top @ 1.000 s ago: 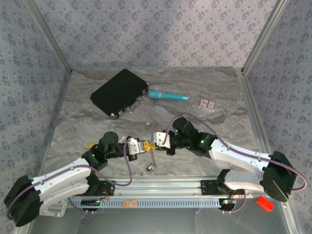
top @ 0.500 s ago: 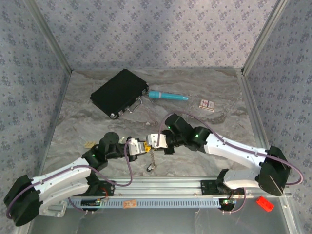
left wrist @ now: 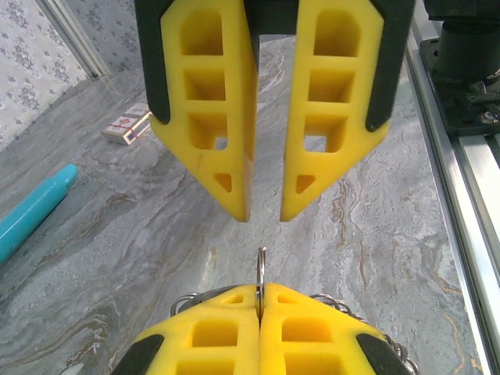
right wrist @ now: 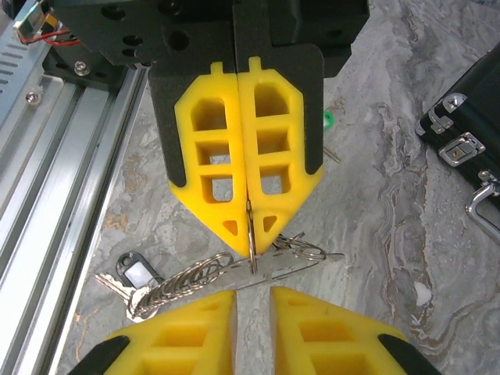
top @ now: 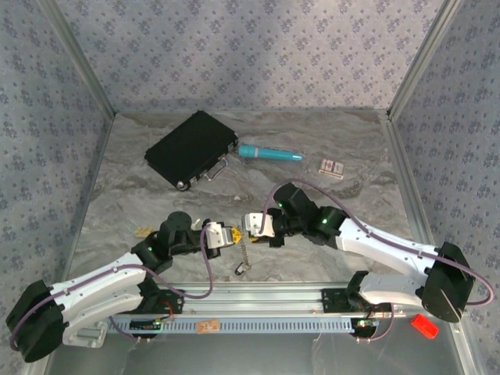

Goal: Put the keys on the keyring

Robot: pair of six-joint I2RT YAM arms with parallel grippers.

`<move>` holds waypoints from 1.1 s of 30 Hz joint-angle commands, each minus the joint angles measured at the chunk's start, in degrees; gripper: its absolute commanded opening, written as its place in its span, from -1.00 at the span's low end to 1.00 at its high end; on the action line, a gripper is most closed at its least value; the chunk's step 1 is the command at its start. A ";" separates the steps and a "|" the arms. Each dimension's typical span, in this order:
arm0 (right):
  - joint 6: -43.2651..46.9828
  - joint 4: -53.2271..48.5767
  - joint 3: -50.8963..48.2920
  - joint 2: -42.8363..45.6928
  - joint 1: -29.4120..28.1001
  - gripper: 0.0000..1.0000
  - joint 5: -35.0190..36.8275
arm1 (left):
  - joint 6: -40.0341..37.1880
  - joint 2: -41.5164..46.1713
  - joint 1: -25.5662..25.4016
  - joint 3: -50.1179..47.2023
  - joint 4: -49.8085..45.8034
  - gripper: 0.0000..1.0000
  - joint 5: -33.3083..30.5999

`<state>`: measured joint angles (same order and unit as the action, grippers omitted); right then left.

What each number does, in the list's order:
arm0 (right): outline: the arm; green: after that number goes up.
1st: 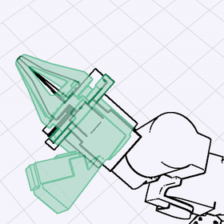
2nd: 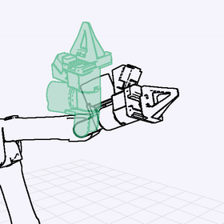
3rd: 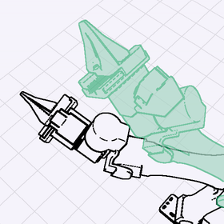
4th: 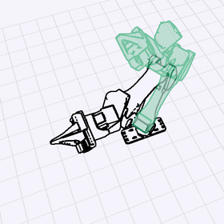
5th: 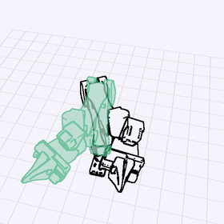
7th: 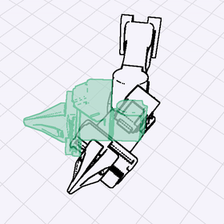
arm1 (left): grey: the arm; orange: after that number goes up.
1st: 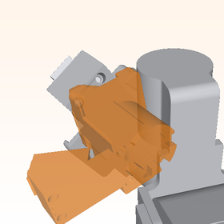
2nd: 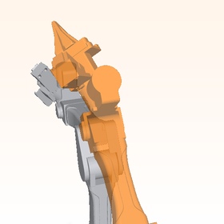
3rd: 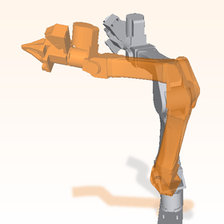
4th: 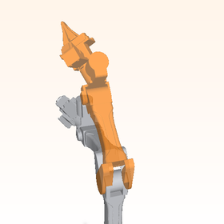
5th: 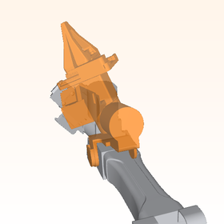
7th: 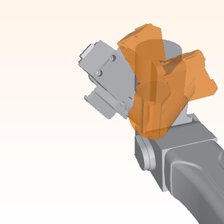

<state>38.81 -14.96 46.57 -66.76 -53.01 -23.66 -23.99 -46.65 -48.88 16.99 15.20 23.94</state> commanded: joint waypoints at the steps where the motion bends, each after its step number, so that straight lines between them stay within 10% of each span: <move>1: -1.69 1.86 -0.85 0.22 -0.42 -0.58 -1.74 | -0.53 -0.01 -0.26 1.51 2.02 -1.00 0.36; 33: -1.78 2.44 2.65 -5.31 -1.56 -0.73 -3.02 | -0.29 0.25 -0.28 1.65 1.76 -1.00 0.23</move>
<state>37.89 -12.49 47.29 -71.61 -53.89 -24.88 -23.99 -46.65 -48.88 16.99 14.72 23.94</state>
